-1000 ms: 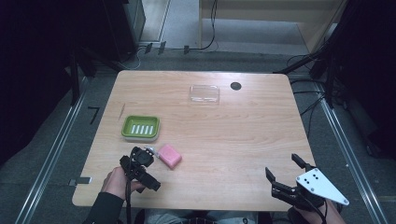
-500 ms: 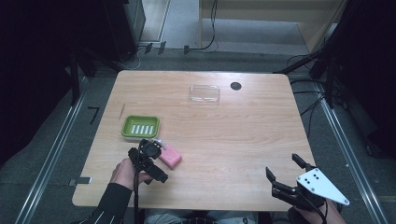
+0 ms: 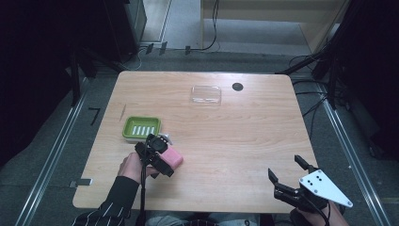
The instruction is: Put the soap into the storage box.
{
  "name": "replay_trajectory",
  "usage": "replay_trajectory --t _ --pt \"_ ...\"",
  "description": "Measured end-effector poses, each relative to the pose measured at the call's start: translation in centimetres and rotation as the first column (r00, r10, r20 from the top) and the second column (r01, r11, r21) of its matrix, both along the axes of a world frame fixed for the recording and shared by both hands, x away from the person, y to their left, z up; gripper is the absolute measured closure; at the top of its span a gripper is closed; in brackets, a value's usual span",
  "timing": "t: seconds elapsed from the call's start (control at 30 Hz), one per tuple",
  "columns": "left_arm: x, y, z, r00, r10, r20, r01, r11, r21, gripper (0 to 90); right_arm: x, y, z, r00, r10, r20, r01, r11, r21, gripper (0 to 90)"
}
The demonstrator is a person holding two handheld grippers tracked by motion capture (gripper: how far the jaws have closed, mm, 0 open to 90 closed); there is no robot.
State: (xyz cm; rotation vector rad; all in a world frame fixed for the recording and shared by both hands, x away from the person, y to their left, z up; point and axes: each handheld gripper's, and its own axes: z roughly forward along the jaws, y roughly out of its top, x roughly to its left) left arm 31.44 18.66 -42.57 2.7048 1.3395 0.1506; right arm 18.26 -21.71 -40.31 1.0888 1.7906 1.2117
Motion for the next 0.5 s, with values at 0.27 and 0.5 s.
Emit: replay_trajectory --t 0.27,0.5 --pt "1.0 -1.0 -0.3 0.9999 -0.016 -0.002 0.016 0.9998 0.010 0.0 0.0 0.0 0.0 1.0000 -0.001 0.000 0.001 1.000 0.003 13.6" --pt "2.2 -2.1 -0.9 0.9997 -0.023 0.004 0.023 0.9992 0.033 0.0 0.0 -0.1 0.0 1.0000 -0.004 0.000 0.004 1.000 0.006 13.6"
